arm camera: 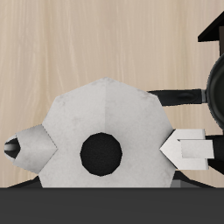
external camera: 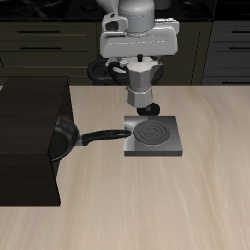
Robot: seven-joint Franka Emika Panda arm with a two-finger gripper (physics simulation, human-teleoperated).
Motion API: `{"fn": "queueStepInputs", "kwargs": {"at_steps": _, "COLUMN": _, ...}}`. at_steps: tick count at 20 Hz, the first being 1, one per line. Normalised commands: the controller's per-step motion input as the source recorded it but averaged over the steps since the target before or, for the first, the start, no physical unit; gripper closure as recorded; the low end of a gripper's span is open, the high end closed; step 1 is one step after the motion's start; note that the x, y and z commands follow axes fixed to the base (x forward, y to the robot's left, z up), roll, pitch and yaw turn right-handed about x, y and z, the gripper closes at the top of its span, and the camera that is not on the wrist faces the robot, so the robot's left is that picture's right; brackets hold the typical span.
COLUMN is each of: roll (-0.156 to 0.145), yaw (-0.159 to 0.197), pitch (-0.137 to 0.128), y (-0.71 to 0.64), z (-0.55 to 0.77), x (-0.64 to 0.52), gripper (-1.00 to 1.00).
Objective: Place the moka pot on the stove and turn on the stove
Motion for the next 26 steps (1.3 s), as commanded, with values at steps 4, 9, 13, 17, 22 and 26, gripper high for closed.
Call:
{"fn": "queueStepInputs", "kwargs": {"at_steps": 4, "roll": 0.027, "yaw": 0.003, "pitch": 0.011, "y": 0.02, "z": -0.01, "x": -0.16, "gripper": 1.00}}
{"fn": "queueStepInputs", "kwargs": {"at_steps": 9, "roll": 0.004, "yaw": 0.004, "pitch": -0.001, "y": 0.09, "z": 0.04, "x": -0.19, "gripper": 1.00}}
{"fn": "queueStepInputs", "kwargs": {"at_steps": 13, "roll": 0.005, "yaw": -0.012, "pitch": 0.002, "y": 0.09, "z": 0.00, "x": -0.18, "gripper": 1.00}}
{"fn": "queueStepInputs", "kwargs": {"at_steps": 17, "roll": 0.006, "yaw": 0.010, "pitch": 0.001, "y": 0.16, "z": -0.12, "x": -0.22, "gripper": 1.00}}
{"fn": "queueStepInputs", "kwargs": {"at_steps": 22, "roll": 0.018, "yaw": 0.031, "pitch": -0.002, "y": 0.03, "z": -0.13, "x": -0.19, "gripper": 1.00}}
{"fn": "queueStepInputs", "kwargs": {"at_steps": 26, "roll": 0.013, "yaw": -0.007, "pitch": 0.010, "y": -0.02, "z": -0.01, "x": 0.01, "gripper": 1.00}}
